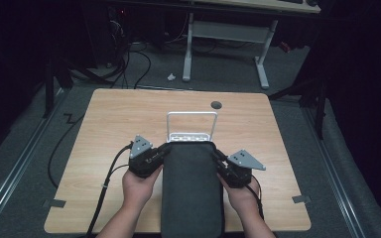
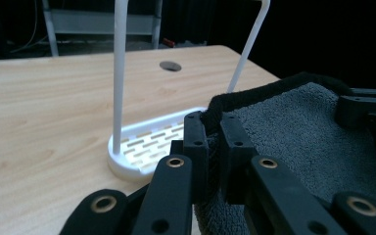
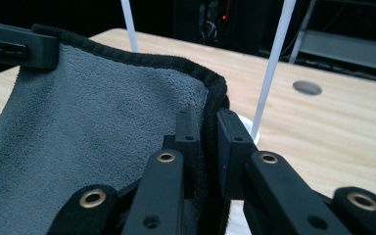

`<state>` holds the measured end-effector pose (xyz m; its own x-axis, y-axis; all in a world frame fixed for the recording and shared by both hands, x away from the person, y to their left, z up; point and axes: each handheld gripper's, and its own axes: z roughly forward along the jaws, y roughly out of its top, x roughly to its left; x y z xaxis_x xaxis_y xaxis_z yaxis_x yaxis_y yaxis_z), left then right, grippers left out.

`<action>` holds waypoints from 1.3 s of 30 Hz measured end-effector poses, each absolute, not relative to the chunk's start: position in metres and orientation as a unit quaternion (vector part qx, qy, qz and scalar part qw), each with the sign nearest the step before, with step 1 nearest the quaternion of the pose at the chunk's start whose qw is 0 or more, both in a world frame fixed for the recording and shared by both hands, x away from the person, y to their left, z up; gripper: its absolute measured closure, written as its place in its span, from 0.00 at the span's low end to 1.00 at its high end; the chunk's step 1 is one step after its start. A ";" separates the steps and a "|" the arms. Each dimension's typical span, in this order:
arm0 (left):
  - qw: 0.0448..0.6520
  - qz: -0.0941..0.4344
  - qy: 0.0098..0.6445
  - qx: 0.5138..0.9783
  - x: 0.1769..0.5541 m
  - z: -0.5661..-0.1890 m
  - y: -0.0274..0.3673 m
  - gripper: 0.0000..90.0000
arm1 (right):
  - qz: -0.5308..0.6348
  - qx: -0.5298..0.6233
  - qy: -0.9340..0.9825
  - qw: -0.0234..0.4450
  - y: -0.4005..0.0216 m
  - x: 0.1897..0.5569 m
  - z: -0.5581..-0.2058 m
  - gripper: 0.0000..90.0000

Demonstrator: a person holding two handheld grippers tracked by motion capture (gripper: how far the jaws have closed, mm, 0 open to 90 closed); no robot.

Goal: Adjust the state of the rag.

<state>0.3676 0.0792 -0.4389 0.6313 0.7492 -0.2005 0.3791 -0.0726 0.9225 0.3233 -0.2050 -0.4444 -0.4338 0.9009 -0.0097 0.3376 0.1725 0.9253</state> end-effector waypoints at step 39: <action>0.613 0.257 0.331 0.670 0.379 -0.317 0.084 0.93 | 0.534 0.395 0.643 0.381 -0.198 0.341 -0.337 0.91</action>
